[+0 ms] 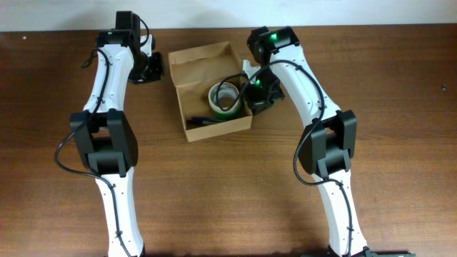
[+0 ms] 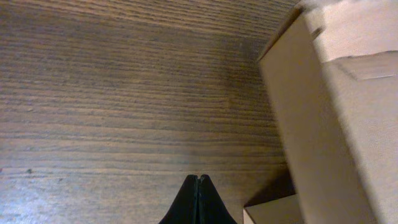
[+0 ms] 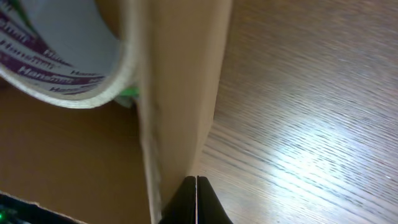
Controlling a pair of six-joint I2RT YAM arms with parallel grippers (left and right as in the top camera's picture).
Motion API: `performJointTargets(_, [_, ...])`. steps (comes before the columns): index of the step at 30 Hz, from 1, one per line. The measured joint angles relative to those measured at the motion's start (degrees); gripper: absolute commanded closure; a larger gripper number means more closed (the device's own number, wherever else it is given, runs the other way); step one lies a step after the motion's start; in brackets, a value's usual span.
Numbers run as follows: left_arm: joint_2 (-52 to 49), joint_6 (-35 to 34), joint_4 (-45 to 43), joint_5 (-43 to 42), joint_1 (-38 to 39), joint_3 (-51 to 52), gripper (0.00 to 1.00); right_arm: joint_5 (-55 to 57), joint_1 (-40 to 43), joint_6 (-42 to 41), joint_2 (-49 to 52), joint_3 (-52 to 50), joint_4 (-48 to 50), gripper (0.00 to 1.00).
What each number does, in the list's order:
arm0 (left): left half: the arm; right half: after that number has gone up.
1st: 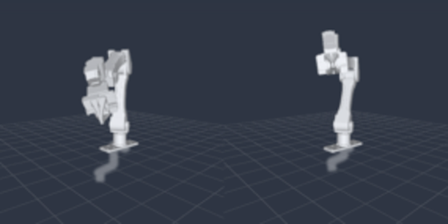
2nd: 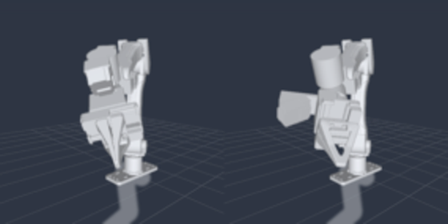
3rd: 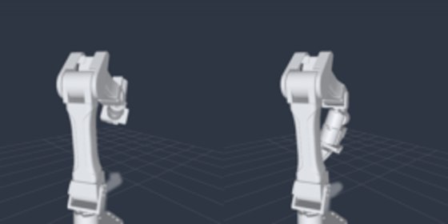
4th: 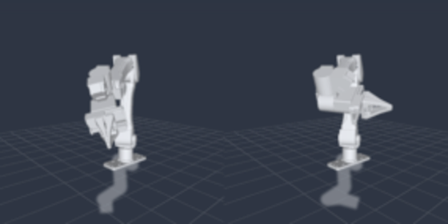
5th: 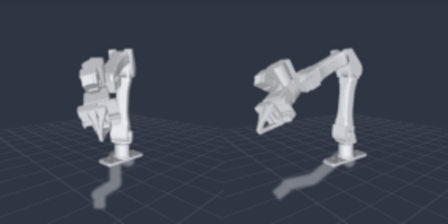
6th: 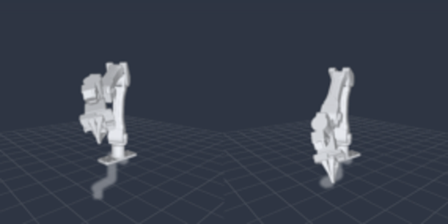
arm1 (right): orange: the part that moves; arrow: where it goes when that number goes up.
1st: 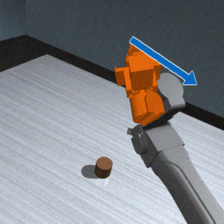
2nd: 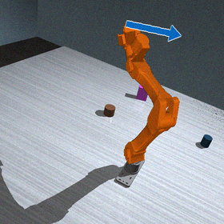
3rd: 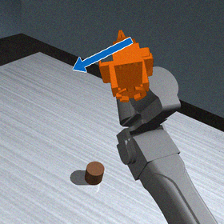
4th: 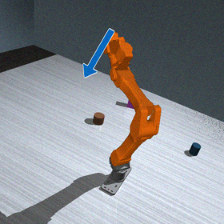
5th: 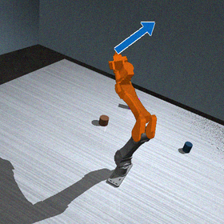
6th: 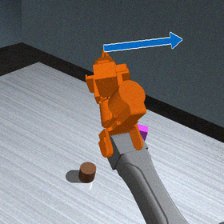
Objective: Pack container
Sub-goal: 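Position both grippers at the box's back lid flap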
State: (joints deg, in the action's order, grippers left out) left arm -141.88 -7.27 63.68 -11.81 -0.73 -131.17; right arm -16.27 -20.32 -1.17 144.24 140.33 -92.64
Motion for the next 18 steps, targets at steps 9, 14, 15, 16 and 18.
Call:
performJointTargets(9, [-0.20,0.83,-1.86,-0.72,0.00,0.00,0.98,-2.73,-0.22,2.71,0.00,0.00,-0.35,0.96])
performJointTargets(14, [-0.20,0.83,-2.82,-0.90,-0.48,0.00,0.98,-2.40,1.79,1.77,0.04,0.00,2.01,0.97])
performJointTargets(15, [-0.20,0.83,-3.34,-1.25,-0.74,0.00,0.97,-2.40,2.73,1.27,0.04,0.00,2.60,0.96])
performJointTargets(16, [-0.20,0.83,-4.02,-1.97,-1.09,0.00,0.97,-2.32,3.78,0.83,0.04,0.00,3.32,0.96])
performJointTargets(18, [-0.20,0.81,-5.97,-4.15,-1.99,0.00,0.97,-2.29,6.62,-0.83,0.04,0.00,5.66,0.96])
